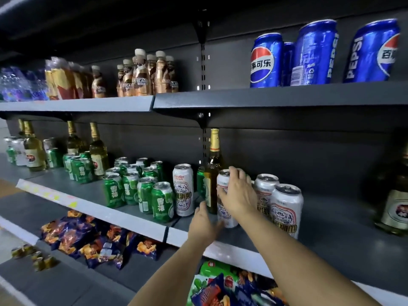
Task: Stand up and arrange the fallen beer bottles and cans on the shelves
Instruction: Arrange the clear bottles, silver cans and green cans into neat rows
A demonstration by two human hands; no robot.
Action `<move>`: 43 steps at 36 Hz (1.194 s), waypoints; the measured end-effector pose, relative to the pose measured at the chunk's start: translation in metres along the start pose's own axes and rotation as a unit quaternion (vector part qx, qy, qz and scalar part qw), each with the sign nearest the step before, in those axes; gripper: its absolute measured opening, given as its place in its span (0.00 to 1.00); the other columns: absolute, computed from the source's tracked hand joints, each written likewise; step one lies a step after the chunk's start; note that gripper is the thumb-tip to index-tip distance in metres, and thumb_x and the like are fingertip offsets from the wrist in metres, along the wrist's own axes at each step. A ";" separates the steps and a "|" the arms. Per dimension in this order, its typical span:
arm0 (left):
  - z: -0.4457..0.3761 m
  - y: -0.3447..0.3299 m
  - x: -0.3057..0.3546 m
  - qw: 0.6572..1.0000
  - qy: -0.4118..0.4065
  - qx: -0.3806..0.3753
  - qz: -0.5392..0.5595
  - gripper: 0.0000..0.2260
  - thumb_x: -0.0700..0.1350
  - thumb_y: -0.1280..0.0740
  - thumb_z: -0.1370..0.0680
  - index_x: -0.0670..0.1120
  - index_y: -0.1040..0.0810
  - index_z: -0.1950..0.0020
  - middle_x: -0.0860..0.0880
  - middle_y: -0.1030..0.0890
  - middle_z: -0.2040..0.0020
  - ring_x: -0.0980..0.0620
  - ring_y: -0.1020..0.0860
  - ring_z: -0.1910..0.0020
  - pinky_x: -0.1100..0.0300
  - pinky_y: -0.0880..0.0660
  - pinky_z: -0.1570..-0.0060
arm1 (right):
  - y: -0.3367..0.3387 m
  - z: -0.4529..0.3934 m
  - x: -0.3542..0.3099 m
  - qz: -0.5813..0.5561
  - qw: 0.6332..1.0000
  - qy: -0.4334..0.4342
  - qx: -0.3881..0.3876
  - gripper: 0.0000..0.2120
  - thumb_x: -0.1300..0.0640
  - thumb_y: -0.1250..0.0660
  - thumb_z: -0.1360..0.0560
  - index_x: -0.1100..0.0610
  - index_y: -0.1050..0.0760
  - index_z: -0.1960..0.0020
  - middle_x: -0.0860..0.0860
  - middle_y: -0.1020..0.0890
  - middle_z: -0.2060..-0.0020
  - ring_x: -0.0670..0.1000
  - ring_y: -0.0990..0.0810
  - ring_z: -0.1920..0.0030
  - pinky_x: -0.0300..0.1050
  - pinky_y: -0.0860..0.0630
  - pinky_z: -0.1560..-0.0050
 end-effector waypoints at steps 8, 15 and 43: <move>-0.042 -0.023 0.004 0.993 -0.077 -0.083 0.017 0.22 0.46 0.31 0.23 0.43 0.34 0.34 0.43 0.21 0.41 0.42 0.23 0.43 0.55 0.31 0.56 | -0.021 -0.019 -0.005 0.025 0.995 -0.097 0.014 0.35 0.44 0.34 0.24 0.54 0.46 0.24 0.53 0.38 0.27 0.57 0.36 0.30 0.50 0.27 0.41; -0.045 -0.027 0.003 0.991 -0.097 -0.053 0.074 0.20 0.43 0.30 0.24 0.47 0.31 0.34 0.49 0.19 0.45 0.49 0.22 0.50 0.60 0.32 0.58 | -0.021 -0.022 -0.003 0.079 0.985 -0.149 0.020 0.34 0.47 0.33 0.24 0.54 0.46 0.25 0.55 0.33 0.32 0.57 0.32 0.33 0.48 0.27 0.43; -0.122 -0.033 -0.017 0.953 0.020 -0.064 0.297 0.40 0.46 0.27 0.27 0.46 0.45 0.22 0.44 0.31 0.28 0.43 0.32 0.29 0.49 0.36 0.29 | -0.020 -0.100 -0.029 0.089 0.978 -0.188 -0.007 0.22 0.41 0.44 0.19 0.59 0.28 0.40 0.56 0.20 0.44 0.58 0.25 0.41 0.50 0.34 0.42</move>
Point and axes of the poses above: each hand's wrist, its own z-axis away from the middle knuckle, its own y-axis out of the back of the hand, x = y × z, the point moved 7 cm from there along -z, towards the middle knuckle
